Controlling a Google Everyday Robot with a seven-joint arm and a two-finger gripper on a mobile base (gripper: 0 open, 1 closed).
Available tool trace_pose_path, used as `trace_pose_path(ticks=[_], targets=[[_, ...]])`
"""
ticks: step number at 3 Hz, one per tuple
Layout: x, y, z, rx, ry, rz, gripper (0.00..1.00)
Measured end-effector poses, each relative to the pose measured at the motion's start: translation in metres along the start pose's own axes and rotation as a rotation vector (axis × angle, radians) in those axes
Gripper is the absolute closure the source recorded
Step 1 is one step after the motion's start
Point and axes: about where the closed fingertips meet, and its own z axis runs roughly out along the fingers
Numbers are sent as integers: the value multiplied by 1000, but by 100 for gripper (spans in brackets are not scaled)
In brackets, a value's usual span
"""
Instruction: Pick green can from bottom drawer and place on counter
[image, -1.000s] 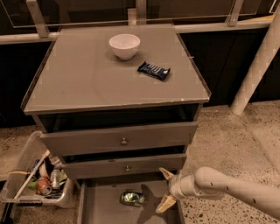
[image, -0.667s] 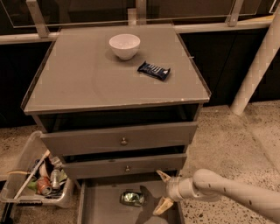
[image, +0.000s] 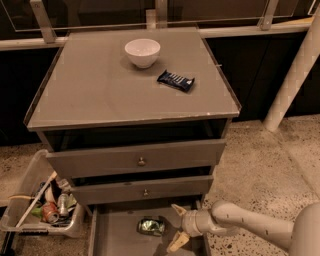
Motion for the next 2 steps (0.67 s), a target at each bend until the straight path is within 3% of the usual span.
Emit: trace_pose_path(ticks=[1,2], targets=[[12,2,26,-20,-17,20,0],[40,-11,82,-9,-5,28,0]])
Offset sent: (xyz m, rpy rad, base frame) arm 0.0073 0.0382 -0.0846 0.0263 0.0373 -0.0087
